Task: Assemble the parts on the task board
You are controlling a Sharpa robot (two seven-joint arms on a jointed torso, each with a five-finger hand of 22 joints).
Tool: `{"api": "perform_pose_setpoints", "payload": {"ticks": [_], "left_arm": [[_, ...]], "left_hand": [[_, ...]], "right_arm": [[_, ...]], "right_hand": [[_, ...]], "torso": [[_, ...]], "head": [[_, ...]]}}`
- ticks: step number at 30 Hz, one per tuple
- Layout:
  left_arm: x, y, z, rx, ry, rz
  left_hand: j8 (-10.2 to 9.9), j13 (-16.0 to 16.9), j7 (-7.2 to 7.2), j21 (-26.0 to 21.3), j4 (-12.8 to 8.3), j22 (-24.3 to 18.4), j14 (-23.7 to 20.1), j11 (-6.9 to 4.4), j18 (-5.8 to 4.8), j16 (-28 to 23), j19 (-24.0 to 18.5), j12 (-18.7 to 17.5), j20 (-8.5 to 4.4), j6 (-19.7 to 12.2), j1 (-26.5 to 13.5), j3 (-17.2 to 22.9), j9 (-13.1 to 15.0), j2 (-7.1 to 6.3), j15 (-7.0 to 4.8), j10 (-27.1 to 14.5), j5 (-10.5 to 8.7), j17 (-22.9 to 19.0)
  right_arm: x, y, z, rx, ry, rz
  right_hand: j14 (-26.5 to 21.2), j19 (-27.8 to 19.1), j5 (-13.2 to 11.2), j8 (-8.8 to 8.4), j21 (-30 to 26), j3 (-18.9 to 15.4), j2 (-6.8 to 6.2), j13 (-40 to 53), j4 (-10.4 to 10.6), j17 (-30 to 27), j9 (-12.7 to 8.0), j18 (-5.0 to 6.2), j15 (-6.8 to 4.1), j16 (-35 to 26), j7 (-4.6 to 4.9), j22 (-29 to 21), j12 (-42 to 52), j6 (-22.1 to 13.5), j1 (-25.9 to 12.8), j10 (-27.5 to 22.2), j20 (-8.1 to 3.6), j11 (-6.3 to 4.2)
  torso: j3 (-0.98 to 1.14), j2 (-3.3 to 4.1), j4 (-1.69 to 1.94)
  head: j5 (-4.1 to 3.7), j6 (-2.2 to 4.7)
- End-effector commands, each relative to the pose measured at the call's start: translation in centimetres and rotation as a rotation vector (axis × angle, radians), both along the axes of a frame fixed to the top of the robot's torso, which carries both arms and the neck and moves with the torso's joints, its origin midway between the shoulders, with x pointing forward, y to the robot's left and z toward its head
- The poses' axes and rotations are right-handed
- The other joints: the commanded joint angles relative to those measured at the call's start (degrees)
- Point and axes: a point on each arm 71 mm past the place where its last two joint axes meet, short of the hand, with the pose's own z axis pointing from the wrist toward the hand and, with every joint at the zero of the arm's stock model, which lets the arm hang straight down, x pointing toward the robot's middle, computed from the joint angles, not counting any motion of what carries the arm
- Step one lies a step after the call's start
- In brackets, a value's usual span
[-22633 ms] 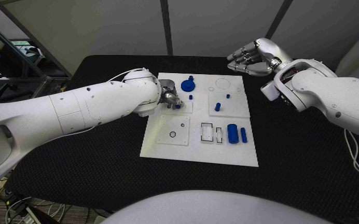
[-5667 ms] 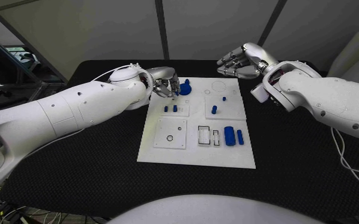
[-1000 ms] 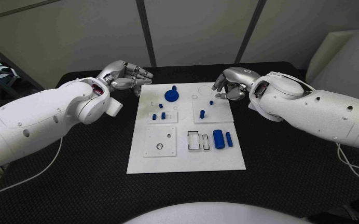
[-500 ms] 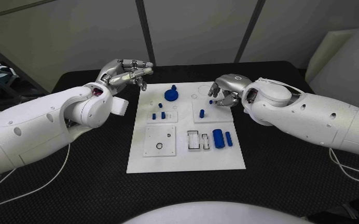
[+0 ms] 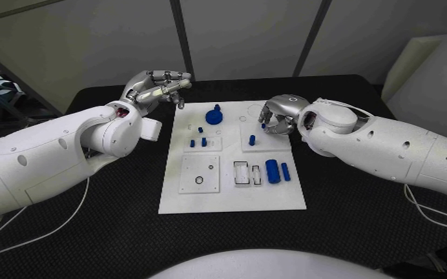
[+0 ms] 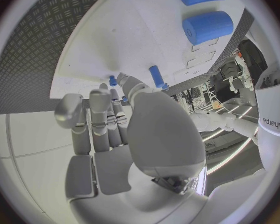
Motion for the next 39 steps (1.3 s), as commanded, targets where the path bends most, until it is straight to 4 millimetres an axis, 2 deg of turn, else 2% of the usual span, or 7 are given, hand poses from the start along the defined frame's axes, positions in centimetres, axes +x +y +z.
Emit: {"api": "perform_pose_setpoints", "payload": {"ticks": [1,8,17,21,29,35,39], "left_arm": [[0.0,-0.1,0.2,-0.020,-0.015,0.007],[0.0,-0.2,0.2,-0.019,-0.015,0.010],[0.1,-0.3,0.2,-0.021,-0.011,0.002],[0.1,-0.3,0.2,-0.021,-0.009,-0.002],[0.1,-0.3,0.1,-0.021,-0.007,-0.002],[0.1,-0.2,0.1,-0.020,-0.006,0.000],[0.2,-0.2,0.1,-0.019,-0.005,0.002]], "left_hand": [[0.30,0.05,0.04,-0.38,-0.20,-0.07,-0.47,-0.07,2.09,-0.37,-0.36,0.31,0.09,0.19,-0.17,-0.12,-0.08,0.45,-0.13,-0.06,-0.24,-0.07],[0.21,0.10,0.21,-0.66,-0.24,-0.28,-0.71,0.07,2.08,-0.49,-0.48,0.51,0.12,-0.14,-0.22,-0.23,-0.20,0.43,-0.03,-0.47,-0.25,-0.27],[0.22,0.11,0.25,-0.78,-0.22,-0.36,-0.82,0.13,2.06,-0.52,-0.54,0.60,0.16,-0.21,-0.29,-0.29,-0.23,0.46,0.02,-0.66,-0.25,-0.35],[0.22,0.12,0.25,-0.78,-0.22,-0.36,-0.82,0.13,2.06,-0.52,-0.54,0.60,0.16,-0.21,-0.29,-0.29,-0.23,0.46,0.02,-0.66,-0.25,-0.36],[0.24,0.13,0.26,-0.80,-0.22,-0.38,-0.83,0.13,2.06,-0.53,-0.55,0.65,0.17,-0.20,-0.29,-0.30,-0.23,0.48,0.02,-0.65,-0.25,-0.37],[0.26,0.14,0.26,-0.83,-0.22,-0.40,-0.85,0.13,2.05,-0.53,-0.56,0.69,0.18,-0.18,-0.30,-0.31,-0.23,0.50,0.02,-0.64,-0.25,-0.39],[0.26,0.14,0.26,-0.83,-0.22,-0.40,-0.85,0.13,2.05,-0.53,-0.56,0.69,0.18,-0.18,-0.30,-0.31,-0.23,0.50,0.02,-0.64,-0.25,-0.39]], "right_arm": [[0.1,0.0,-0.2,-0.025,0.014,0.001],[0.1,0.3,-0.6,-0.032,0.029,0.002],[0.1,0.4,-1.0,-0.038,0.042,-0.001],[0.1,0.4,-1.2,-0.039,0.042,-0.009],[0.1,0.4,-0.9,-0.033,-0.002,-0.023],[-0.1,0.5,-0.5,-0.013,-0.048,-0.019],[-0.3,0.5,-0.1,0.005,-0.074,-0.014]], "right_hand": [[2.06,0.95,-0.56,0.21,1.28,0.79,0.38,0.02,-0.03,1.96,0.10,-0.97,0.23,2.03,-0.24,1.57,0.45,0.59,0.60,0.65,-0.05,-0.27],[2.34,2.51,-1.28,0.45,4.23,2.62,1.18,0.04,-0.25,6.21,0.20,-1.61,0.06,6.54,-0.49,5.16,0.64,1.74,0.55,1.82,-0.16,-0.59],[2.20,3.25,-1.51,0.51,5.98,3.77,1.49,0.10,-0.28,8.51,0.23,-1.96,-0.03,9.31,-0.61,7.29,0.63,2.60,-0.19,2.82,-0.22,-0.80],[2.27,4.09,-1.72,0.76,7.17,4.29,2.03,0.23,-0.45,9.62,0.35,-2.27,-0.16,10.55,-0.78,8.84,0.80,3.31,-0.16,3.65,-0.28,-1.02],[2.15,5.19,-3.33,1.38,8.88,5.93,3.72,0.50,-1.67,10.59,0.67,-2.69,-0.58,12.04,-1.27,11.01,0.99,5.04,0.82,5.48,-0.64,-1.58],[2.04,5.72,-3.15,1.55,9.69,6.83,3.94,0.61,-2.82,10.83,0.82,-2.90,-0.72,12.58,-1.35,12.08,0.95,5.66,1.44,6.25,-0.80,-1.74],[2.01,5.92,-2.93,1.54,10.03,7.19,3.93,0.63,-3.32,11.03,0.85,-2.99,-0.74,12.89,-1.35,12.50,0.85,5.80,1.58,6.46,-0.84,-1.76]], "torso": [[0.01,-0.03,-0.04],[0.01,-0.04,0.00],[0.01,0.02,-0.02],[0.03,0.00,-0.06],[0.04,-0.07,-0.06],[0.09,-0.08,-0.11],[0.04,-0.08,-0.12]], "head": [[0.03,-0.04],[0.13,-0.21],[0.18,-0.33],[0.23,-0.41],[0.23,-0.44],[0.25,-0.35],[0.10,-0.31]]}}
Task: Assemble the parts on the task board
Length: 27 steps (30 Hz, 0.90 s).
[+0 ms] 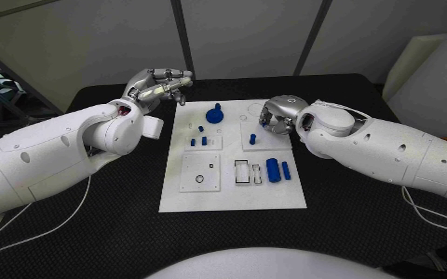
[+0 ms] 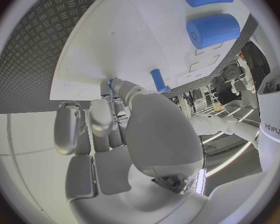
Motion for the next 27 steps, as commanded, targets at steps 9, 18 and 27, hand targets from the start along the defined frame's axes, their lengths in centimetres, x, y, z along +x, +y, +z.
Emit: {"api": "perform_pose_setpoints", "payload": {"ticks": [9,18,27], "left_arm": [[0.1,0.2,0.1,-0.008,-0.011,0.003],[0.2,0.3,0.1,-0.006,-0.010,0.007],[0.2,0.2,0.0,-0.005,-0.006,0.007]], "left_hand": [[0.27,0.07,0.28,-0.43,-0.11,-0.09,-0.51,-0.10,-1.07,-0.32,-0.39,0.27,-0.02,-0.19,-0.02,-0.16,-0.07,0.27,0.02,-0.43,-0.24,-0.09],[0.28,0.09,0.31,-0.50,-0.16,-0.14,-0.57,-0.08,-1.06,-0.34,-0.42,0.35,-0.02,-0.23,0.01,-0.19,-0.09,0.23,0.03,-0.50,-0.24,-0.14],[0.26,0.11,0.38,-0.58,-0.17,-0.20,-0.63,-0.02,-1.06,-0.36,-0.44,0.42,-0.01,-0.34,-0.04,-0.26,-0.13,0.19,0.06,-0.63,-0.25,-0.20]], "right_arm": [[-1.0,0.1,1.5,0.053,-0.091,0.013],[-2.6,0.5,2.9,0.105,-0.134,0.041],[-5.2,3.4,4.6,0.191,-0.154,0.129]], "right_hand": [[1.74,0.60,0.53,0.17,0.64,0.41,-0.03,-0.01,-0.47,0.16,0.06,-0.93,-0.50,0.63,0.03,2.87,-0.17,0.69,0.04,0.77,0.00,0.02],[1.74,0.70,0.44,0.15,0.80,0.39,-0.20,0.00,-0.53,0.31,0.08,-0.98,-0.49,0.83,0.02,3.08,-0.24,0.75,-0.20,0.83,0.02,0.01],[1.76,0.99,0.42,0.14,1.10,0.40,-0.28,0.00,-0.58,0.54,0.08,-1.08,-0.49,1.03,0.00,3.51,-0.28,0.77,-0.28,0.85,0.02,0.00]], "torso": [[-0.05,0.00,-0.06],[-0.07,-0.04,-0.09],[-0.12,0.07,0.05]], "head": [[-0.28,0.12],[-0.13,0.36],[0.97,0.38]]}}
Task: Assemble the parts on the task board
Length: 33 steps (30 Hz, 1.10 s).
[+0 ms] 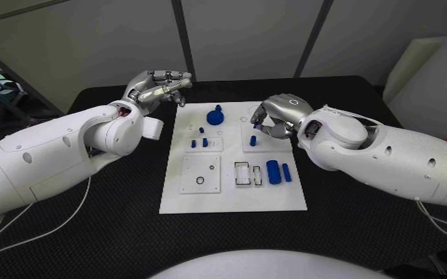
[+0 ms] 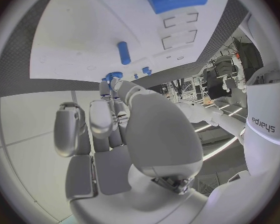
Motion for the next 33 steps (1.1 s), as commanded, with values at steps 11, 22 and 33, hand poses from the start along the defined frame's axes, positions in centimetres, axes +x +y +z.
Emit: {"api": "perform_pose_setpoints", "payload": {"ticks": [11,22,33], "left_arm": [[0.3,-0.8,0.0,-0.012,-0.005,-0.010],[0.7,-1.8,-0.2,-0.018,-0.002,-0.017],[0.8,-2.4,-0.2,-0.021,-0.001,-0.025]], "left_hand": [[0.25,0.09,0.23,-0.44,-0.11,-0.12,-0.48,0.14,-1.07,-0.36,-0.46,0.31,0.03,-0.22,-0.17,-0.35,-0.11,0.19,-0.08,-0.45,-0.26,-0.12],[0.25,0.11,0.25,-0.48,-0.07,-0.15,-0.49,0.16,-1.07,-0.36,-0.46,0.36,0.04,-0.25,-0.24,-0.39,-0.12,0.21,-0.06,-0.50,-0.26,-0.15],[0.27,0.15,0.29,-0.61,0.13,-0.26,-0.52,0.20,-1.08,-0.33,-0.46,0.54,0.09,-0.33,-0.51,-0.52,-0.16,0.31,0.00,-0.64,-0.26,-0.24]], "right_arm": [[-1.7,5.2,0.8,0.125,0.021,0.122],[-3.0,8.5,-1.8,0.112,0.110,0.195],[-3.5,9.4,-4.1,0.071,0.172,0.215]], "right_hand": [[1.74,0.37,0.25,0.26,0.31,0.29,-0.25,0.04,-0.42,0.00,0.03,-1.11,-0.50,0.27,0.05,3.66,-0.37,0.33,-0.35,0.47,-0.09,-0.01],[1.73,0.35,0.32,0.20,0.32,0.36,-0.24,0.04,-0.49,-0.01,0.02,-1.11,-0.49,0.31,0.07,3.67,-0.44,0.28,-0.37,0.44,-0.09,0.01],[1.71,0.35,0.36,0.14,0.36,0.38,-0.31,0.03,-0.55,-0.07,0.01,-1.11,-0.47,0.33,0.12,3.72,-0.52,0.23,-0.50,0.40,-0.07,0.05]], "torso": [[-0.08,0.07,0.15],[-0.14,0.09,0.13],[0.00,0.14,0.07]], "head": [[3.34,-0.49],[5.81,-1.41],[7.37,-2.56]]}}
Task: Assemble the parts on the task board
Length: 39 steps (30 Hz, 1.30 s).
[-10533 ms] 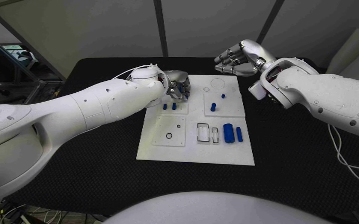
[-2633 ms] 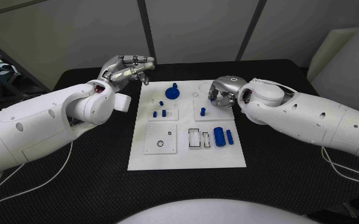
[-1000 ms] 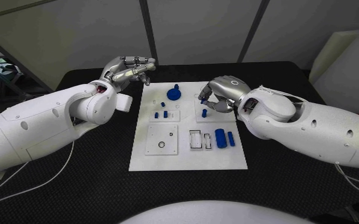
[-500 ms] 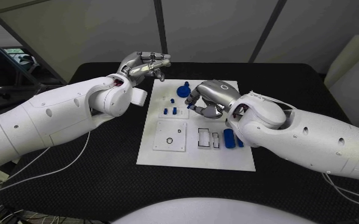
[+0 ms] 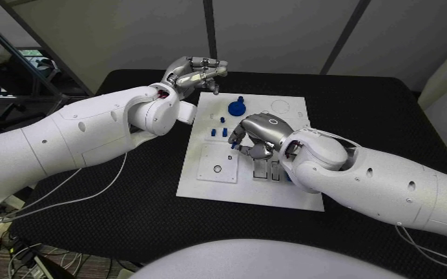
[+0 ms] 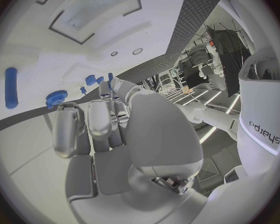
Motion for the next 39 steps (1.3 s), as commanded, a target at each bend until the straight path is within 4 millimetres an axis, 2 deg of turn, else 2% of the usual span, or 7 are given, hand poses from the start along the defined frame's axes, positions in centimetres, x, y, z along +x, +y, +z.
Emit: {"api": "perform_pose_setpoints", "payload": {"ticks": [1,5,13,20,25,30,39], "left_arm": [[0.1,-0.1,0.2,-0.006,-0.004,-0.001],[0.1,-0.2,0.2,-0.006,-0.004,-0.003],[0.1,-0.3,0.2,-0.007,-0.003,-0.007],[0.1,-0.3,0.2,-0.007,0.000,-0.010],[0.1,-0.3,0.2,-0.007,0.001,-0.011],[0.1,-0.4,0.1,-0.007,0.003,-0.013],[0.1,-0.4,0.1,-0.007,0.006,-0.017]], "left_hand": [[0.27,0.07,0.09,-0.39,-0.03,-0.09,-0.52,-0.10,-1.08,-0.33,-0.47,0.21,0.09,-0.13,-0.29,-0.36,-0.05,0.08,0.00,-0.34,-0.27,-0.05],[0.27,0.07,0.09,-0.39,-0.03,-0.09,-0.52,-0.10,-1.08,-0.33,-0.47,0.21,0.09,-0.13,-0.29,-0.36,-0.05,0.08,0.00,-0.34,-0.27,-0.05],[0.28,0.09,0.11,-0.46,0.05,-0.15,-0.56,-0.08,-1.08,-0.33,-0.47,0.31,0.12,-0.19,-0.40,-0.43,-0.08,0.11,0.03,-0.44,-0.26,-0.10],[0.29,0.12,0.14,-0.56,0.22,-0.24,-0.59,-0.05,-1.08,-0.31,-0.47,0.43,0.16,-0.26,-0.61,-0.52,-0.11,0.19,0.07,-0.58,-0.26,-0.17],[0.29,0.12,0.14,-0.56,0.22,-0.24,-0.59,-0.05,-1.08,-0.31,-0.47,0.43,0.16,-0.26,-0.61,-0.52,-0.11,0.19,0.07,-0.58,-0.26,-0.17],[0.29,0.12,0.14,-0.56,0.22,-0.24,-0.59,-0.05,-1.08,-0.31,-0.47,0.43,0.16,-0.26,-0.61,-0.52,-0.11,0.19,0.07,-0.58,-0.26,-0.17],[0.30,0.13,0.16,-0.62,0.30,-0.29,-0.61,-0.03,-1.08,-0.30,-0.47,0.50,0.19,-0.31,-0.72,-0.57,-0.13,0.22,0.09,-0.68,-0.26,-0.21]], "right_arm": [[-0.1,0.3,-0.4,-0.023,0.023,0.024],[-0.2,0.5,-0.7,-0.038,0.034,0.031],[-0.1,0.8,-1.3,-0.061,0.049,0.034],[-0.5,1.0,-1.9,-0.075,0.061,0.046],[-0.5,1.1,-2.1,-0.084,0.067,0.049],[-0.4,1.2,-2.3,-0.091,0.067,0.044],[-0.3,1.2,-2.4,-0.101,0.058,0.032]], "right_hand": [[1.69,0.29,0.40,0.10,0.34,0.10,-0.32,0.04,-0.27,-0.12,0.05,-1.11,-0.46,0.32,0.21,3.69,-0.32,0.33,-0.57,0.39,-0.08,0.06],[1.68,0.28,0.40,0.09,0.33,0.09,-0.33,0.04,-0.27,-0.14,0.05,-1.10,-0.45,0.31,0.22,3.68,-0.33,0.32,-0.59,0.38,-0.08,0.07],[1.68,0.29,0.39,0.08,0.36,0.10,-0.32,0.04,-0.27,-0.13,0.05,-1.11,-0.44,0.33,0.22,3.71,-0.35,0.31,-0.64,0.37,-0.08,0.08],[1.67,0.24,0.40,0.07,0.32,0.11,-0.31,0.04,-0.28,-0.20,0.05,-1.09,-0.44,0.30,0.22,3.65,-0.36,0.31,-0.65,0.38,-0.07,0.07],[1.65,0.22,0.40,0.05,0.31,0.11,-0.33,0.04,-0.30,-0.23,0.04,-1.09,-0.43,0.30,0.24,3.63,-0.39,0.28,-0.70,0.36,-0.07,0.08],[1.63,0.16,0.39,0.02,0.27,0.10,-0.36,0.04,-0.31,-0.35,0.04,-1.07,-0.42,0.24,0.25,3.57,-0.42,0.26,-0.77,0.34,-0.06,0.10],[1.63,0.16,0.39,0.02,0.27,0.10,-0.36,0.04,-0.31,-0.35,0.04,-1.07,-0.42,0.24,0.25,3.57,-0.42,0.26,-0.77,0.34,-0.06,0.10]], "torso": [[0.02,-0.04,0.01],[0.04,-0.05,0.11],[-0.03,-0.05,0.02],[0.03,-0.05,0.01],[-0.03,-0.07,0.01],[0.05,-0.08,-0.06],[0.03,-0.06,-0.02]], "head": [[0.58,-0.59],[0.75,-0.84],[1.11,-1.17],[1.43,-1.43],[1.49,-1.53],[1.52,-1.61],[1.61,-1.69]]}}
